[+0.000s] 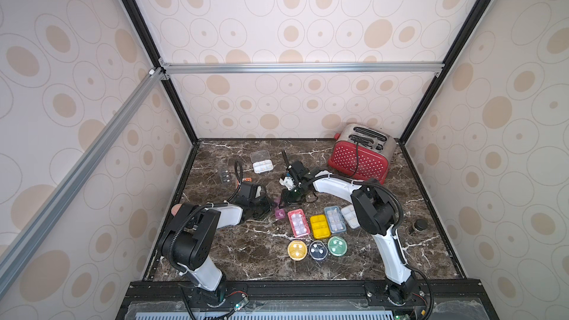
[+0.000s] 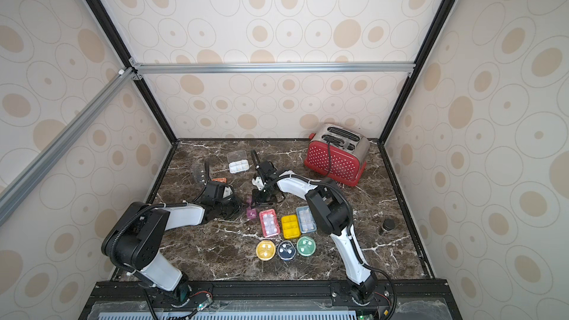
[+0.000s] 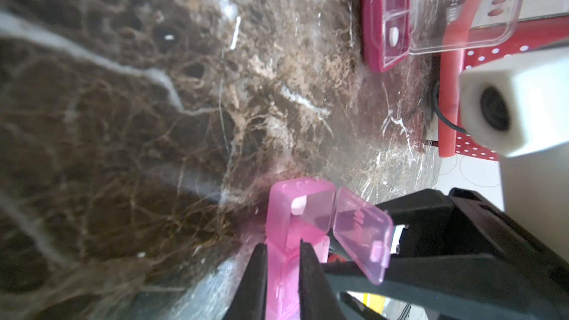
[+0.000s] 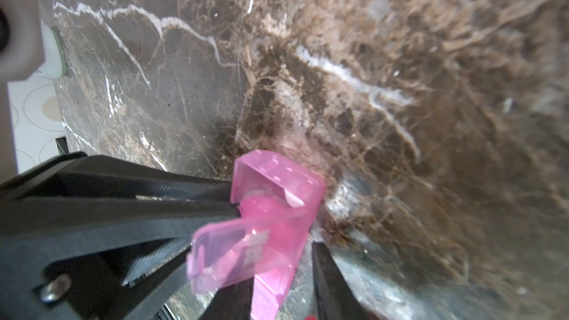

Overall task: Close pillboxes
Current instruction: Close the lid on the pillbox.

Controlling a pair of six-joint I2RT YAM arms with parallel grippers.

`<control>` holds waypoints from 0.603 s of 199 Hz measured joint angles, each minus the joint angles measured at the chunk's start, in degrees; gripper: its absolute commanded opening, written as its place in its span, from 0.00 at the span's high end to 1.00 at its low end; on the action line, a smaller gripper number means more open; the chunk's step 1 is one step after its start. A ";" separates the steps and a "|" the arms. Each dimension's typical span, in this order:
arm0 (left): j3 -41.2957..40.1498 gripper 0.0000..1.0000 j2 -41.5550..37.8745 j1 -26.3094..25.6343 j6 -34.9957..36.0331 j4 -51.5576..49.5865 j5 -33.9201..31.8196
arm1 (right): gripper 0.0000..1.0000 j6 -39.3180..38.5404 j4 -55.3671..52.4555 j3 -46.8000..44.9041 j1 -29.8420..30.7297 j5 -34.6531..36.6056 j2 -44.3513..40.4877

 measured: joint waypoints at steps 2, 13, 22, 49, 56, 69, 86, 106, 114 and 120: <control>-0.04 0.82 0.04 0.00 -0.02 0.13 0.00 | 0.68 -0.02 0.00 0.00 0.02 -0.02 0.00; -0.44 0.83 0.17 0.02 -0.04 1.16 0.02 | 0.68 0.04 -0.04 0.04 0.09 -0.02 0.02; -0.81 0.84 0.17 0.04 -0.09 1.90 0.02 | 0.68 0.04 -0.09 0.20 0.15 0.02 0.09; -1.97 0.84 0.17 0.20 -0.09 4.20 0.04 | 0.70 0.15 -0.39 0.61 0.37 0.24 0.24; -2.23 0.84 0.17 0.20 -0.11 4.68 0.04 | 0.70 0.17 -0.50 0.66 0.39 0.46 0.24; -2.75 0.84 0.17 0.22 -0.09 5.38 0.07 | 0.70 0.17 -0.70 0.81 0.44 0.81 0.24; -3.17 0.80 0.17 0.22 -0.11 6.01 0.13 | 0.70 0.17 -0.92 0.96 0.50 1.07 0.24; -3.61 0.75 -0.37 0.20 -0.22 5.75 0.59 | 0.68 0.13 -0.94 0.96 0.55 1.16 0.24; -3.74 0.69 -1.25 0.17 -0.07 4.46 0.57 | 0.68 0.11 -0.98 0.96 0.55 1.16 0.22; -3.82 0.62 -1.84 0.17 -0.09 3.19 0.44 | 0.68 0.09 -1.09 0.96 0.55 1.16 0.20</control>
